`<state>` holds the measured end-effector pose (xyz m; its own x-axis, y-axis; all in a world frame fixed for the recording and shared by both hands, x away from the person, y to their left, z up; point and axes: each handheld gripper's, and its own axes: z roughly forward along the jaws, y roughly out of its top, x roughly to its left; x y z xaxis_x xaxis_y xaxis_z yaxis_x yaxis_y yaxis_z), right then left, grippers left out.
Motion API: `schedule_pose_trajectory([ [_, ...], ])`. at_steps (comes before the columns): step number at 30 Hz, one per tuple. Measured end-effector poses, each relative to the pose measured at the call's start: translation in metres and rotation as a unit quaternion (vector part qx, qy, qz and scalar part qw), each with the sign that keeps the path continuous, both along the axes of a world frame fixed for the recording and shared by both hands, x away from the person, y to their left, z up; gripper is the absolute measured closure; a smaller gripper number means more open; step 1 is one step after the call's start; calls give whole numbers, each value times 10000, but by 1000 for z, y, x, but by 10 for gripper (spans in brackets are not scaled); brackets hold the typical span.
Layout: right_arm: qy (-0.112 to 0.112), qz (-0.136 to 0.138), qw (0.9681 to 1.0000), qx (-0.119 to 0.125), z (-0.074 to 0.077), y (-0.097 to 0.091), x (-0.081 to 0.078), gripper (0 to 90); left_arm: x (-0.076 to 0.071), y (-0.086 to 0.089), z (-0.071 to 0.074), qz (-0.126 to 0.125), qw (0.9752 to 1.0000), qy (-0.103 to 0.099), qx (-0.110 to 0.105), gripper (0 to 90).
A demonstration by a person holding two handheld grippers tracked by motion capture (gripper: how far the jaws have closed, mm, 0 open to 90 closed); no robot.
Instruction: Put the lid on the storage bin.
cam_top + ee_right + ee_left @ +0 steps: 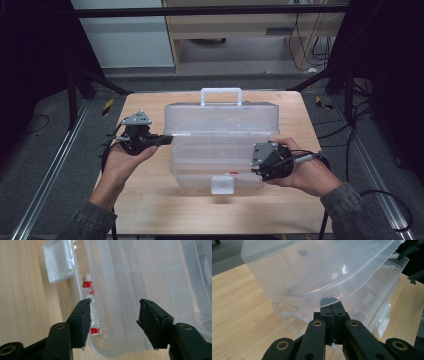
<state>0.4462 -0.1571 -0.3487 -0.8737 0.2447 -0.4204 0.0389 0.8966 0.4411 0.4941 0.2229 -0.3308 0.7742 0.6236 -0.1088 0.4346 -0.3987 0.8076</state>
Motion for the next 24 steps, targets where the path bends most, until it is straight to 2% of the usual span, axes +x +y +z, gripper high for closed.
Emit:
schedule_pose_trajectory([
  [3,-32,-103,9998,151,0,-8,-7,369,-3,0,-4,-16,10000,8,3,895],
  [9,-75,-291,9994,188,-1,-23,-21,324,-8,1,-12,-32,10000,38,18,894],
  [14,-99,-388,9989,244,-1,-33,-31,309,-11,2,-18,-7,10000,59,-52,895],
  [24,-120,-616,9976,295,-5,-51,-37,304,-17,3,-28,-12,10000,80,-31,895],
])
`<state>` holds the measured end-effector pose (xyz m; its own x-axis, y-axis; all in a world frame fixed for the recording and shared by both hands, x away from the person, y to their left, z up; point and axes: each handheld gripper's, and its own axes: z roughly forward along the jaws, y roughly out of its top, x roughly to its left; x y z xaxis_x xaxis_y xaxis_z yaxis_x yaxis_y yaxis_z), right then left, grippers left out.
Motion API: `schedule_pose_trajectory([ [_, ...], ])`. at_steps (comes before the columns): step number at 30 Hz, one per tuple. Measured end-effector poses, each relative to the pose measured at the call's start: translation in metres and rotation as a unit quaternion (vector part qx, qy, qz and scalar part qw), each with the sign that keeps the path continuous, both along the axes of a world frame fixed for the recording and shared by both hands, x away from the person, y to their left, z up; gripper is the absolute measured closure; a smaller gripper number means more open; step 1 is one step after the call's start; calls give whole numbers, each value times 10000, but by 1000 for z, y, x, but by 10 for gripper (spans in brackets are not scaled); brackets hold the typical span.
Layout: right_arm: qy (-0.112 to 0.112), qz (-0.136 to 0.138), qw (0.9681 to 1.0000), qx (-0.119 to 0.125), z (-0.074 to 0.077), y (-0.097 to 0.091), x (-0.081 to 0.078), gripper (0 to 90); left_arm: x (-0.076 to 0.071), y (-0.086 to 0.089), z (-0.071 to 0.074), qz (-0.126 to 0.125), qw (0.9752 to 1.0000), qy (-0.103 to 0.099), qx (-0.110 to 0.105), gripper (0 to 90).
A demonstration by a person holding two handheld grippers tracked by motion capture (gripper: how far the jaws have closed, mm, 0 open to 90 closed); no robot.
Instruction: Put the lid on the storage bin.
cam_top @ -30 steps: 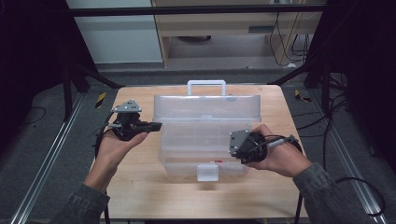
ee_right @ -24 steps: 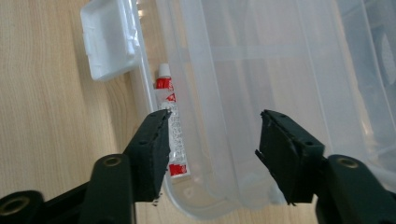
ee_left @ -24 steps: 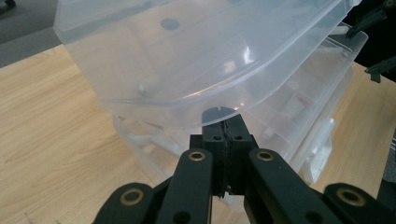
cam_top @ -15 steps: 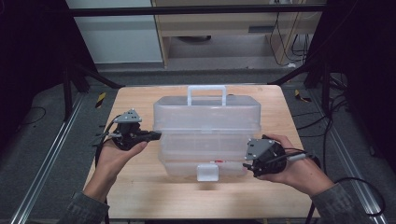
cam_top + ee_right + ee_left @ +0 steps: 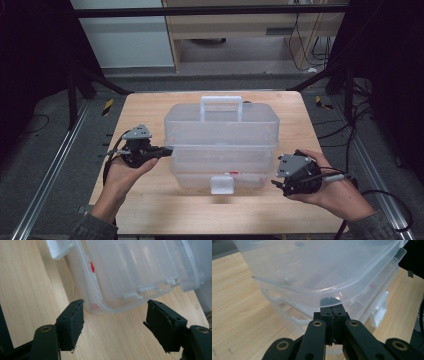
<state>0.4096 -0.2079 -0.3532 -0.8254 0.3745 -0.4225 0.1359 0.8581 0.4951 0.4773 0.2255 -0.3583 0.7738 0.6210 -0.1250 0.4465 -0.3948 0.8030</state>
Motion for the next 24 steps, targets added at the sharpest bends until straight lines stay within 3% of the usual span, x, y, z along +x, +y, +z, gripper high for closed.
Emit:
schedule_pose_trajectory([
  [17,106,-326,9994,75,-11,-21,1,298,-6,10,-15,122,9999,4,-39,894],
  [24,147,-429,9989,79,-16,-27,2,291,-10,10,-24,97,9999,58,94,894],
])
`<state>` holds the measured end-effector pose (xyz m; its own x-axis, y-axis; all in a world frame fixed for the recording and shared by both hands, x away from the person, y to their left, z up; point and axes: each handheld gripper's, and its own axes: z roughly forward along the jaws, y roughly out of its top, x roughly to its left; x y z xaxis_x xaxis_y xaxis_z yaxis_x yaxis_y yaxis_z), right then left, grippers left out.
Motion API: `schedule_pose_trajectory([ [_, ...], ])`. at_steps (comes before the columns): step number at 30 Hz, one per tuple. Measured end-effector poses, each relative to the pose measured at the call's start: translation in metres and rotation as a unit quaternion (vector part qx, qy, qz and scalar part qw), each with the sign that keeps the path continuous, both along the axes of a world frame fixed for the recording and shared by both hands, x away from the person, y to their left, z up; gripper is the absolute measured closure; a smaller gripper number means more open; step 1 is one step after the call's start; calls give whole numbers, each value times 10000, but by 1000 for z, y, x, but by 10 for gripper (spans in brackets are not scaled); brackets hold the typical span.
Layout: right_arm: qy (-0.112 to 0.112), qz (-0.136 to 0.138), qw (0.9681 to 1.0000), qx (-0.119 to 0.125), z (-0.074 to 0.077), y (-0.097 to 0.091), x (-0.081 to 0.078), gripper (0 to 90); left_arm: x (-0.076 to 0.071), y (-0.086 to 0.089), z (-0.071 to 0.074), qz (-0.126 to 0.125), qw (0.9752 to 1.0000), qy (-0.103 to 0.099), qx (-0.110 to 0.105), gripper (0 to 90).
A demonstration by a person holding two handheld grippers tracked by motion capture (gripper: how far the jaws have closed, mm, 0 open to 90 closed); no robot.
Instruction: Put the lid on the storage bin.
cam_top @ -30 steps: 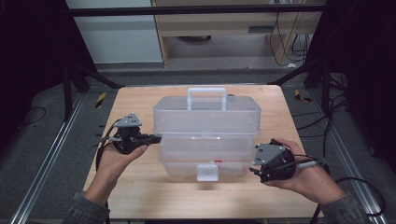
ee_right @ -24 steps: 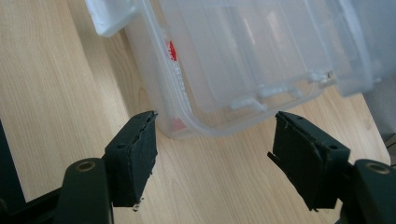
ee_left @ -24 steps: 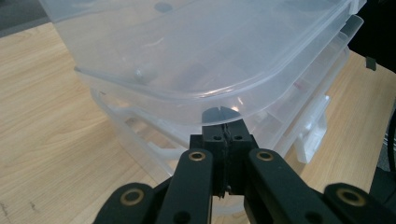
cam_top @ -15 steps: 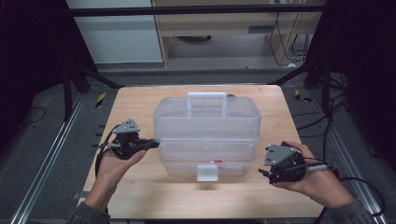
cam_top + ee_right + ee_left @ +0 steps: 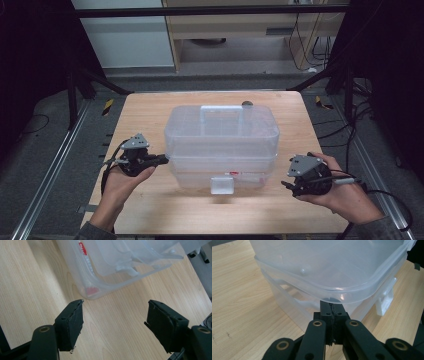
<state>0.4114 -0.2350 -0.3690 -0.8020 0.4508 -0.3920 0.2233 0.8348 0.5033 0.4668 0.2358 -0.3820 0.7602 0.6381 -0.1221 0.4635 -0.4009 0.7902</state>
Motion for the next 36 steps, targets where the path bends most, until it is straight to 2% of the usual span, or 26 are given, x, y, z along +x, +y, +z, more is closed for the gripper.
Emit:
schedule_pose_trajectory([
  [5,-1,-53,10000,5,-3,-3,0,290,-3,0,-2,-23,10000,1,59,895],
  [10,40,-116,9999,23,-6,-4,1,288,-5,1,-5,-63,10000,51,-9,895],
  [14,43,-156,9999,19,-9,-5,3,285,-5,1,-8,-97,9999,86,70,895],
  [18,25,-315,9995,12,-13,-9,8,269,-1,10,-7,12,9999,109,122,896],
  [20,6,-435,9990,29,-15,-11,12,265,1,16,-6,93,9999,103,40,896],
  [21,-12,-508,9987,25,-17,-14,16,260,7,26,-4,222,9995,139,-162,896],
  [25,-75,-880,9960,133,-20,-20,30,253,22,42,2,558,9984,7,41,896],
  [28,-109,-1116,9935,203,-23,-25,42,249,35,50,-3,795,9962,-45,344,896],
  [29,-112,-1272,9915,247,-25,-27,49,250,39,51,-6,845,9956,-55,410,896],
  [31,-93,-1435,9891,316,-29,-30,59,255,49,54,-15,935,9935,10,645,896],
  [34,-4,-1671,9847,494,-38,-36,77,271,66,57,-31,1037,9912,186,801,897],
  [35,-4,-1671,9847,494,-38,-36,77,271,66,57,-31,1037,9912,186,801,898],
  [36,64,-1769,9826,569,-45,-38,87,289,70,57,-35,1059,9906,235,829,898],
])
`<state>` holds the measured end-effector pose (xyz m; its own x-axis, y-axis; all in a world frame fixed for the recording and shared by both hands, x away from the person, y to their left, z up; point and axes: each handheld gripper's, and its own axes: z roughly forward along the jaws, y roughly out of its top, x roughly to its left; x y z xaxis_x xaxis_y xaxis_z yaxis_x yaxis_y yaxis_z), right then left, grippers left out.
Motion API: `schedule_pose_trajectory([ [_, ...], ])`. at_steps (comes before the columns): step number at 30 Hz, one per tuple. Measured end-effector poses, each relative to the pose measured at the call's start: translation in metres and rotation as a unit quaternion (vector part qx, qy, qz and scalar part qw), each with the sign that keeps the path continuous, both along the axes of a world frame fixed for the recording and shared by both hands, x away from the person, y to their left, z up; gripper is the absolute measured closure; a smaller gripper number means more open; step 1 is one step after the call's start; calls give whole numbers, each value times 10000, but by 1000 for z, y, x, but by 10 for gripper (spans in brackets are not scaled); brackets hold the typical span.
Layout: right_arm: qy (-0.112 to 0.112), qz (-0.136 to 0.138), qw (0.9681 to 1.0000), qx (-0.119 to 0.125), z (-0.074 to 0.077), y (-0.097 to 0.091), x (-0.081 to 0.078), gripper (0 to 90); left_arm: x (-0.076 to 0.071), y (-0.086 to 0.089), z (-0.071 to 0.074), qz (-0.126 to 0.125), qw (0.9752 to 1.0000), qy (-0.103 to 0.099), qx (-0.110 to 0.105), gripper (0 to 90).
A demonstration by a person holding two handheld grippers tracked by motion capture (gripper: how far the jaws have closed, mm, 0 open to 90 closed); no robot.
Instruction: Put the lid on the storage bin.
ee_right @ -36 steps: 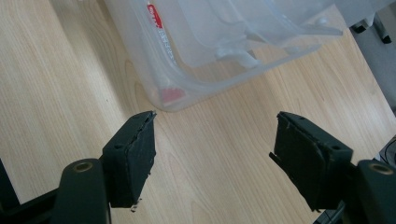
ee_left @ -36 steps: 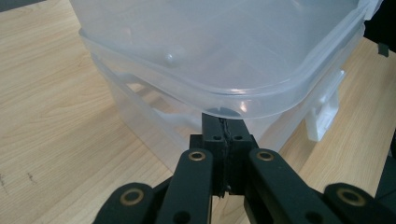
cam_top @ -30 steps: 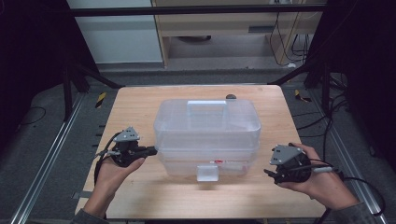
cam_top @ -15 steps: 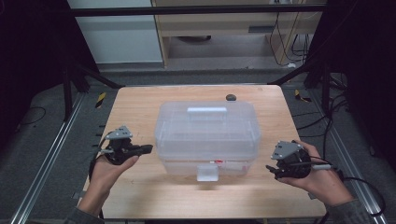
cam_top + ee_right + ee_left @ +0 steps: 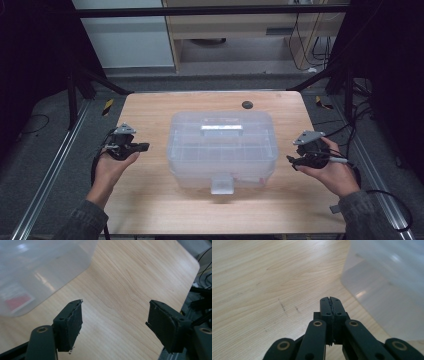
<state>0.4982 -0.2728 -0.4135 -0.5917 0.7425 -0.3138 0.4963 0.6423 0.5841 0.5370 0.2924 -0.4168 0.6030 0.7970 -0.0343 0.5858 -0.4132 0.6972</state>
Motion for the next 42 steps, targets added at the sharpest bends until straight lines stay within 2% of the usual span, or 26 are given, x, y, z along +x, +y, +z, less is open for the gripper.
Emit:
schedule_pose_trajectory([
  [4,111,-146,9996,204,-18,-3,22,316,16,-2,-13,101,9998,76,157,899],
  [7,177,-323,9990,262,-34,-4,40,322,26,-8,-23,160,9990,26,427,899],
  [11,207,-544,9976,373,-48,-6,59,321,35,-13,-33,218,9980,12,591,899],
  [13,199,-638,9969,420,-53,-7,65,319,39,-14,-38,282,9980,20,560,899],
  [16,233,-842,9943,604,-60,-12,75,314,48,-12,-45,451,9988,136,164,899],
  [19,222,-951,9928,690,-65,-15,83,300,52,-15,-49,505,9981,5,343,899],
  [23,253,-1092,9889,975,-68,-17,90,281,58,-14,-58,599,9980,-12,205,897],
  [26,265,-1179,9866,1096,-72,-18,94,260,60,-10,-65,720,9974,-53,36,876],
  [29,318,-1259,9834,1268,-76,-19,96,247,60,-9,-69,784,9969,-84,2,790],
  [31,318,-1285,9828,1291,-80,-19,97,234,59,-9,-73,787,9968,-100,13,721],
  [34,333,-1341,9812,1349,-84,-19,99,207,59,-9,-76,891,9959,-150,-39,565],
  [36,333,-1375,9790,1465,-86,-19,99,202,59,-10,-79,935,9955,-156,-17,476],
  [38,361,-1404,9762,1614,-88,-19,99,184,59,-11,-82,958,9951,-190,-141,392],
  [42,179,-1481,9731,1758,-93,-17,97,134,58,-12,-86,1002,9941,-287,-300,296],
])
